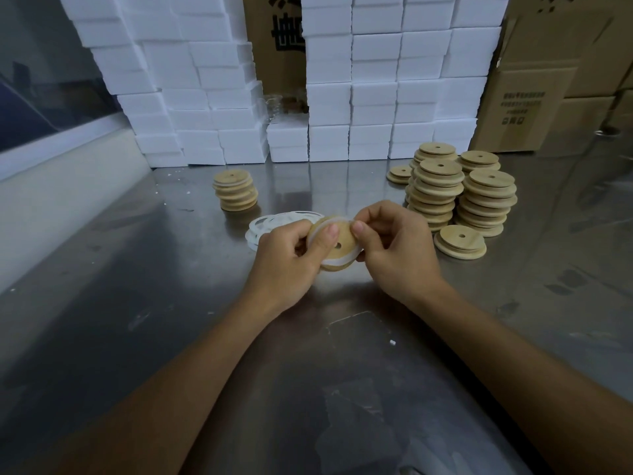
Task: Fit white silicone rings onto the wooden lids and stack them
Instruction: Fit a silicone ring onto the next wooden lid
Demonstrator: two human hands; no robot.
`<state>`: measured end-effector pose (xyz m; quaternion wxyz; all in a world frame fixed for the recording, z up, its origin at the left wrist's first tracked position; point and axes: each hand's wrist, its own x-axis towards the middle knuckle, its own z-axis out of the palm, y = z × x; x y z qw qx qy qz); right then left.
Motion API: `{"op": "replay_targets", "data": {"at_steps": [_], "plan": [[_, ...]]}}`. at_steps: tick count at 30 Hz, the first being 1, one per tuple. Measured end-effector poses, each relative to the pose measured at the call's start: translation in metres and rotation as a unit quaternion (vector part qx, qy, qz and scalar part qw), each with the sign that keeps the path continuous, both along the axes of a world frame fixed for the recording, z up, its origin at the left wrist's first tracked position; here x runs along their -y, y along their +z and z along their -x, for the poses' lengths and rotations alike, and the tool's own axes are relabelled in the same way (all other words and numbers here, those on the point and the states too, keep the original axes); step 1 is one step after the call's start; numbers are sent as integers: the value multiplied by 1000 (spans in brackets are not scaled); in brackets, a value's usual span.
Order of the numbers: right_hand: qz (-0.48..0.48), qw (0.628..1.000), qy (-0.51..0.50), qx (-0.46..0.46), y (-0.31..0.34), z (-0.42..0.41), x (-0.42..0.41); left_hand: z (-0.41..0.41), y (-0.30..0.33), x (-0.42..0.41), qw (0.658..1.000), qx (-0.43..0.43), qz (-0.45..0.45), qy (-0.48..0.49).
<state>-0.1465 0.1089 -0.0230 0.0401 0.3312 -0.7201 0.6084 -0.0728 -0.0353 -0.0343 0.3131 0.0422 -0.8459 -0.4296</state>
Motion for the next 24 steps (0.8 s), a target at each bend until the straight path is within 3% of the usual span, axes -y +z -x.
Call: {"op": "replay_targets", "data": {"at_steps": [6,10,15,24], "plan": [[-16,999,23,-14,4,-6,3,-5,1,3,995,-47,79,23],[52,985,51,159,5,-10,6,-2,3,-7,990,-83,90,73],[99,948,80,292,9,-6,6,2,2,-6,994,-87,12,65],[114,936,83,322,10,-7,7,3,2,-6,991,-53,-112,45]]}}
